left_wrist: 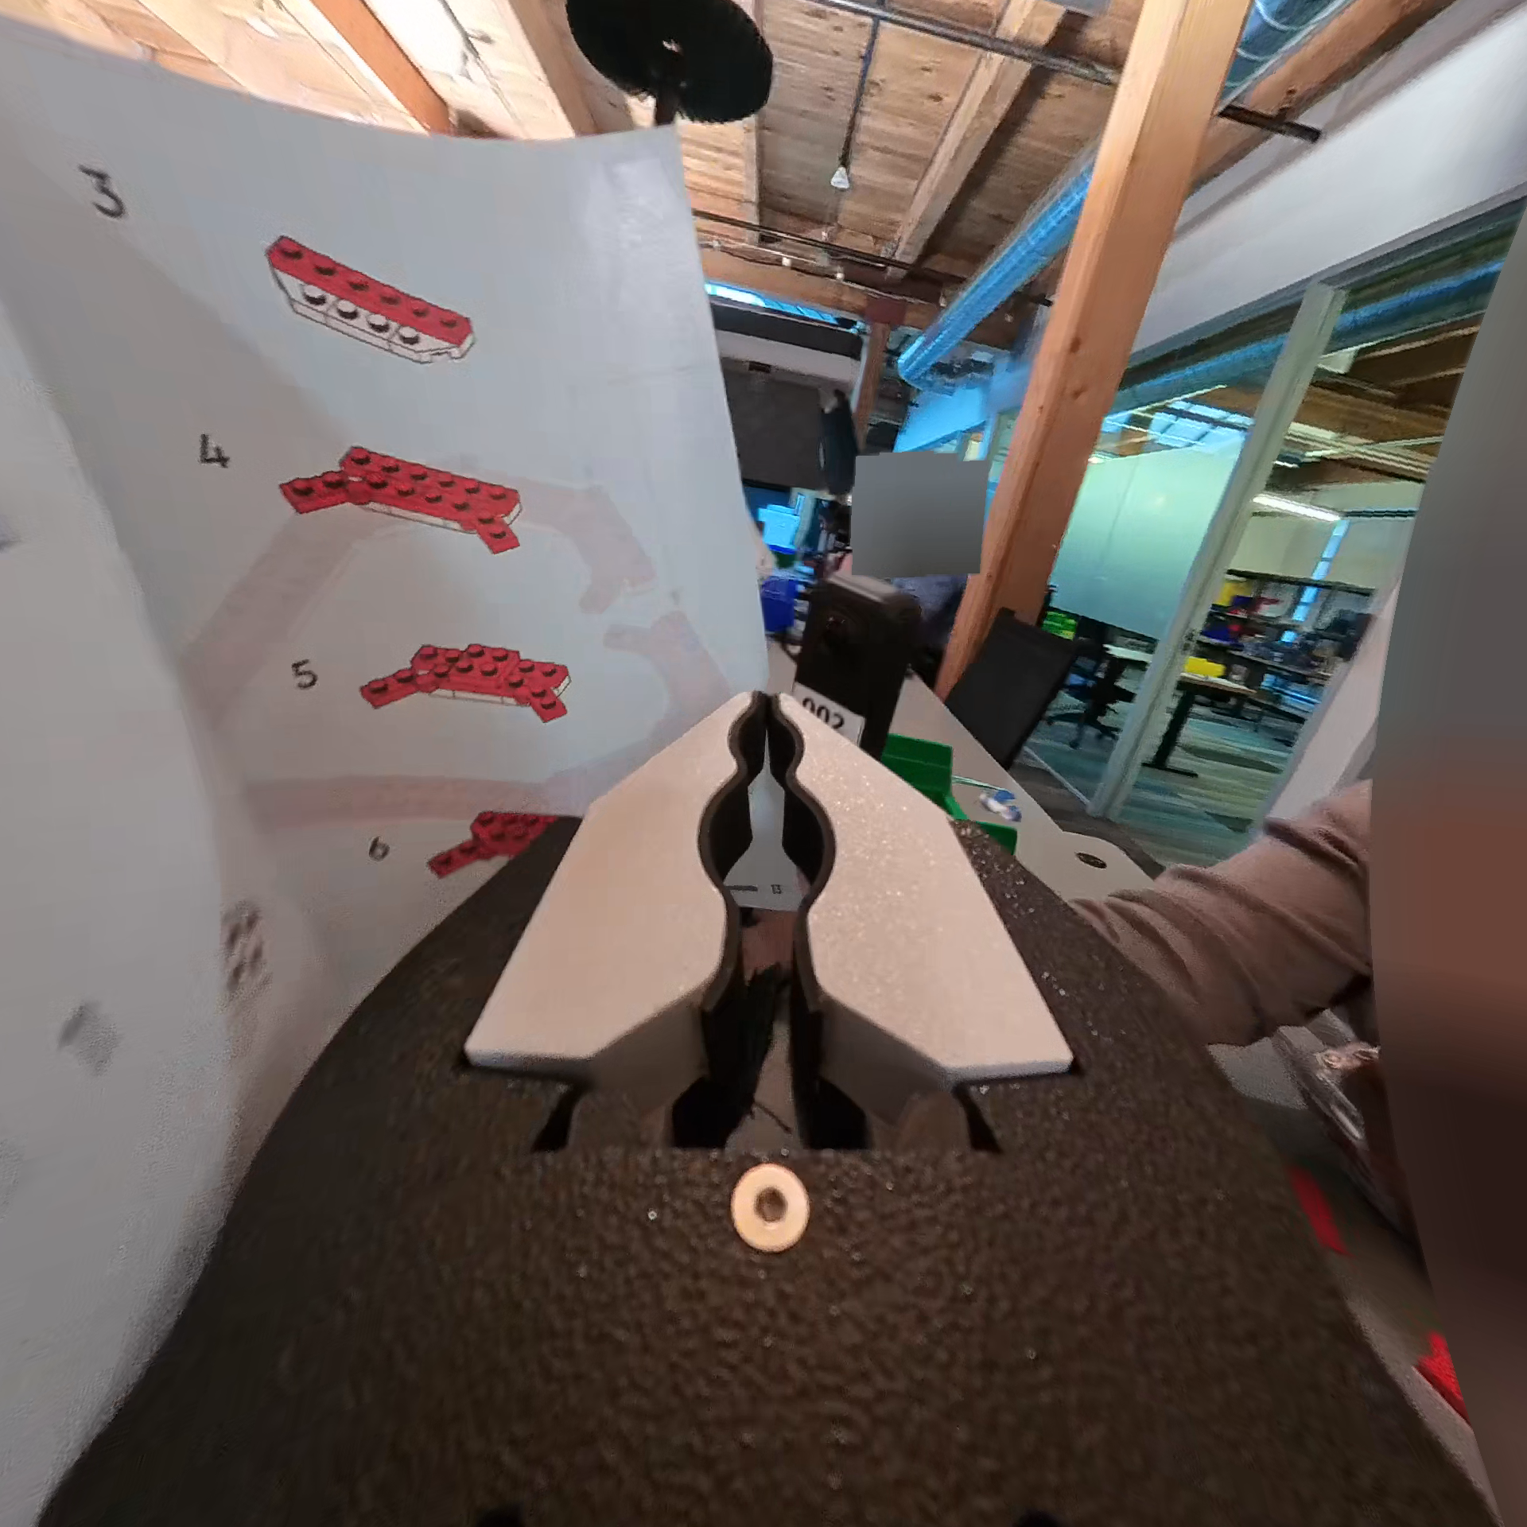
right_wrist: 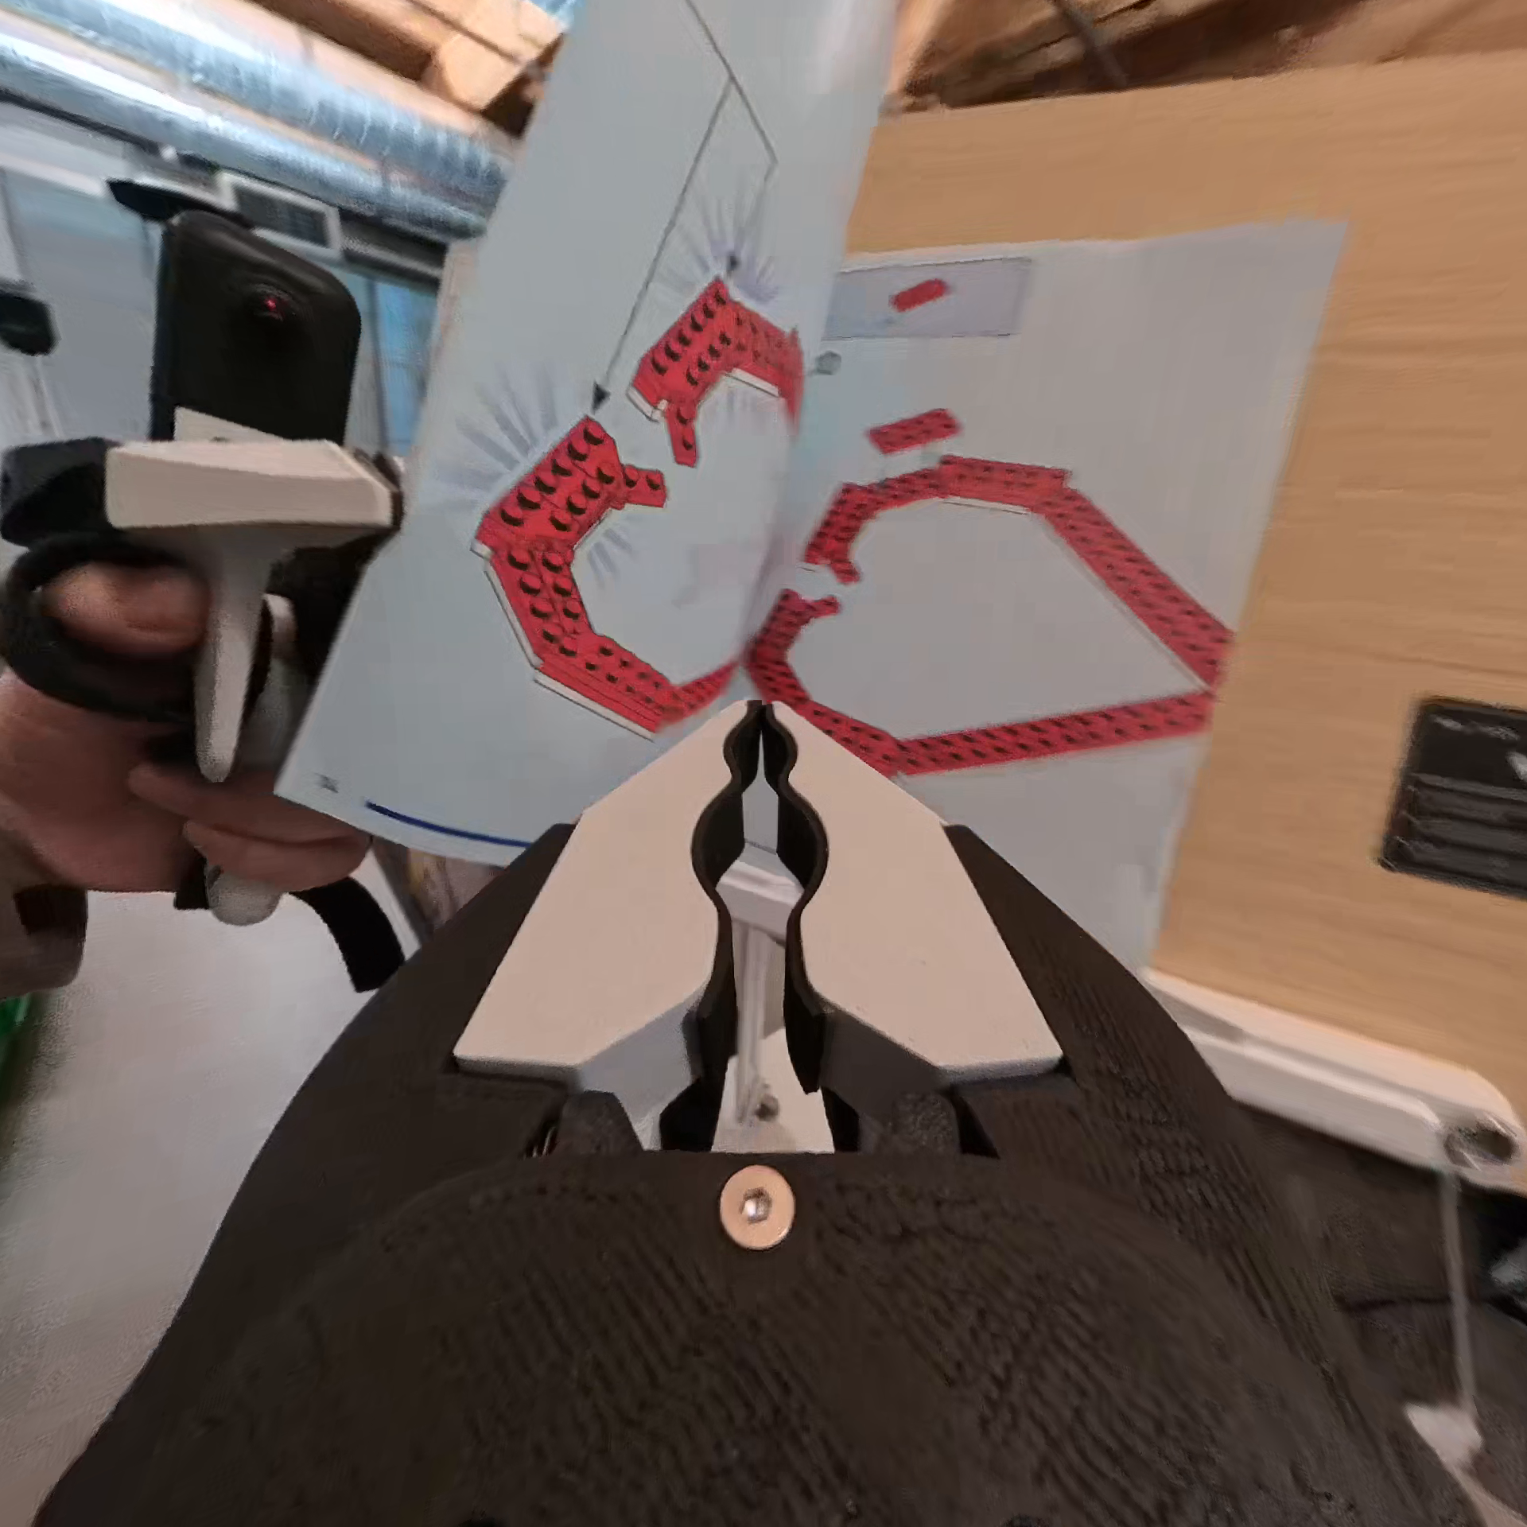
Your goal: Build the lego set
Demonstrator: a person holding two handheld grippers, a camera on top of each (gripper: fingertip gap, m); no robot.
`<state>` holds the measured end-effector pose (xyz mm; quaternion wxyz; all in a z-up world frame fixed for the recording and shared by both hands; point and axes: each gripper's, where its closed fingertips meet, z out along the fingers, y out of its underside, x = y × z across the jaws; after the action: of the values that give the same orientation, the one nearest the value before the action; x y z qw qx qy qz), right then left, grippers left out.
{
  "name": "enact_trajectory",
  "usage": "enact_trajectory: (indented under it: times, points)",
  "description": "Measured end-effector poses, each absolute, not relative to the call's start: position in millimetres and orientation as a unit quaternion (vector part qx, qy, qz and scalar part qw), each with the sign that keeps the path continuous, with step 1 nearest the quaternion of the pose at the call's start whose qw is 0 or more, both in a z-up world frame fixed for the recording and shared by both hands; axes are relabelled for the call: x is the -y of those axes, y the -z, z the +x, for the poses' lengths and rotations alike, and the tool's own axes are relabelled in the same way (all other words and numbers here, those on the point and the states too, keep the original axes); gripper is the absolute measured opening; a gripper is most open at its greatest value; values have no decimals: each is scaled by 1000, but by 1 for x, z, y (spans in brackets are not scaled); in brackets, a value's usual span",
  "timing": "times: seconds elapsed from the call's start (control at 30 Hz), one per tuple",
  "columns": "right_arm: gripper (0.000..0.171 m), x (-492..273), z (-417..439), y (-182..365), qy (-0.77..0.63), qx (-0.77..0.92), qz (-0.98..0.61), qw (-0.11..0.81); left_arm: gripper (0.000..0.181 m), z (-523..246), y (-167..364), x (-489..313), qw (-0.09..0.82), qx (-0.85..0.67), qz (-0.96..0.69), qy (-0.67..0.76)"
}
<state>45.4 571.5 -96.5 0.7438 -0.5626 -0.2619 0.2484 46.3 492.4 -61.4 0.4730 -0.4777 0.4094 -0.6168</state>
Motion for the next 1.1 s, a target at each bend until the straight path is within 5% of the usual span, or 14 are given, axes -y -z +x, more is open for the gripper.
enact_trajectory:
  times: [0.1, 0.37, 0.5, 0.63, 0.73, 0.93, 1.1]
  points:
    - [0, -562, 17, 90, -242, 308, -552, 736, 0, 21, 62, -485, 516, -393, -482, 589]
    - [37, -584, -12, 94, -199, 279, -615, 710, 4, -36, 54, -504, 634, -295, -534, 475]
    - [38, -586, -14, 96, -149, 277, -618, 721, 72, -81, 29, -517, 738, -157, -518, 402]
    - [39, -586, -15, 99, -111, 301, -614, 721, 106, -105, 51, -551, 730, -87, -601, 314]
    - [38, -587, -13, 99, -111, 306, -613, 719, 103, -100, 67, -575, 679, -86, -656, 320]
    - [38, -589, -3, 101, -69, 337, -608, 715, 31, -79, 50, -575, 637, -166, -637, 401]
    - [46, -539, -28, 104, -40, 495, -453, 740, 0, -72, 53, -578, 635, -208, -660, 343]
